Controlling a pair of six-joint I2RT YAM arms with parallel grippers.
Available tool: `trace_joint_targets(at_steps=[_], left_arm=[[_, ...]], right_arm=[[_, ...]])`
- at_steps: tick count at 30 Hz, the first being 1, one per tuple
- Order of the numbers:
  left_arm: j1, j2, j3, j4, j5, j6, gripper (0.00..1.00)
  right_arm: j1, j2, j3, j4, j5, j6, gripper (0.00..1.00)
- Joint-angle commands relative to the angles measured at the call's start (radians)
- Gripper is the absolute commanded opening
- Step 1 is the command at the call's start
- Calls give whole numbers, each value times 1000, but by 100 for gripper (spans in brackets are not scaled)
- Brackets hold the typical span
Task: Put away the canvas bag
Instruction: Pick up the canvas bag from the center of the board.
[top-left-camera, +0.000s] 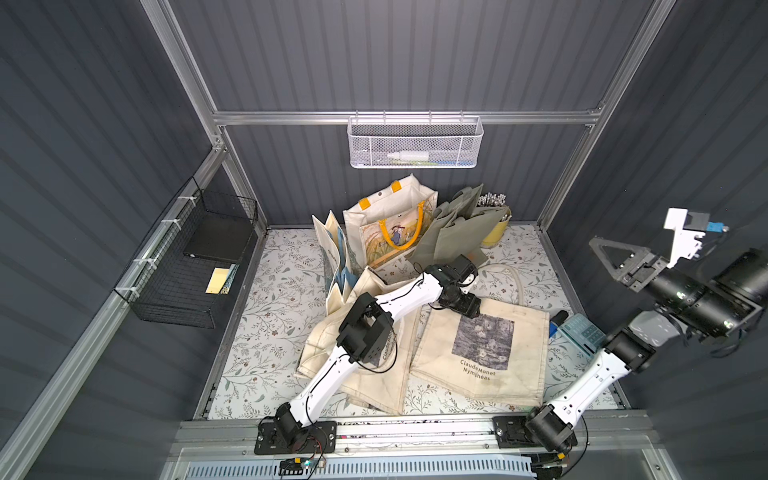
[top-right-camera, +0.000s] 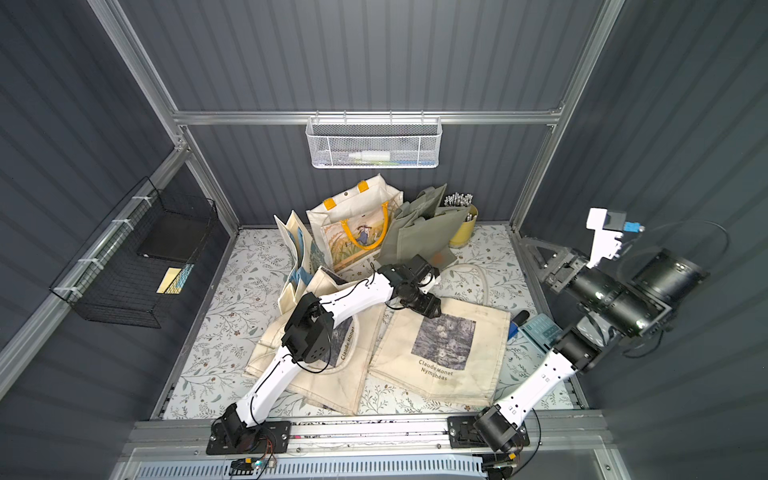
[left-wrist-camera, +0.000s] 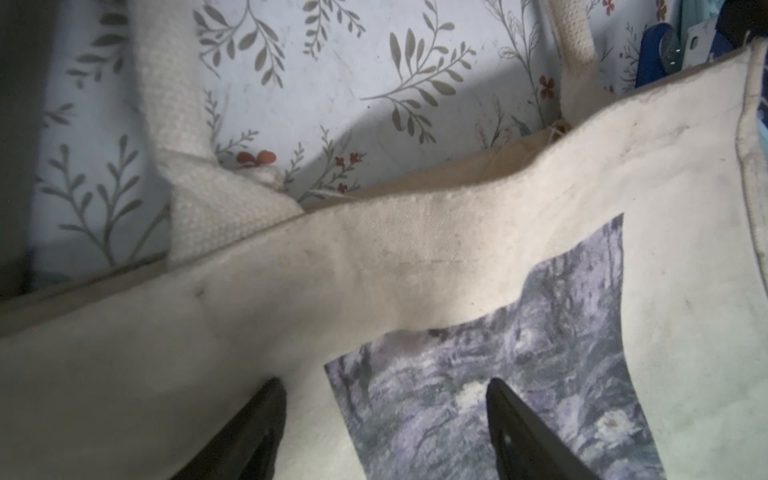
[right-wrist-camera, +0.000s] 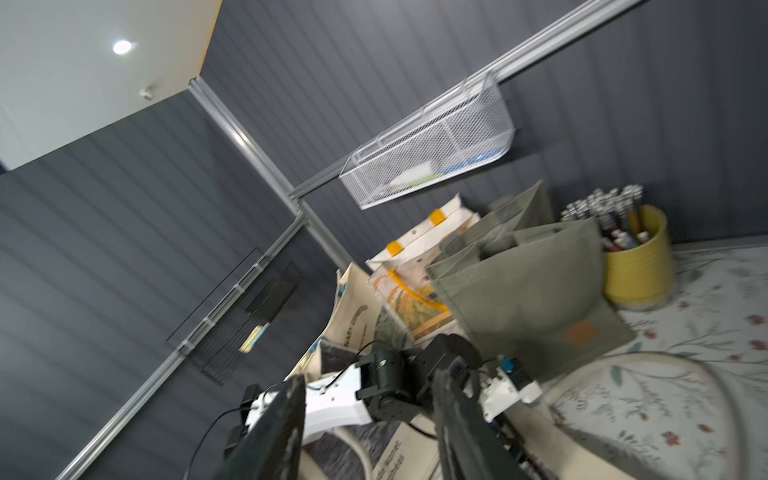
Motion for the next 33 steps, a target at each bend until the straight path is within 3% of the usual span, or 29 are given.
trace_joint_targets(at_steps=[1,8,13,14,18,22,24,28,31,33], left_arm=[[-2,-20,21,-77,-23,8,77],[-2,-7,87,-93,-10,32,77],[-1,-28,57,-88,3,61,77],[-2,-33,51,-88,5,68,78],[-1,-60,16,-88,12,106,78],[0,-104,-27,-73,14,124,78],[0,-130,-53,-61,19,133,78],[1,-194,-119,-46,-39,188,78],[-1,-250,-199,-11,-86,189,78],[0,-289,-259,20,-103,179,78]], right_arm=[[-178,38,-87,208,179,-204,54],[-466,147,-224,473,180,-372,56],[-689,237,-313,758,179,-636,60],[-696,248,-332,843,179,-691,60],[-713,330,-359,892,180,-700,59],[-800,447,-403,1173,180,-923,56],[-818,494,-404,1215,178,-947,56],[-834,599,-387,1324,179,-1031,55],[-841,691,-388,1562,179,-1175,55],[-842,738,-389,1642,179,-1198,55]])
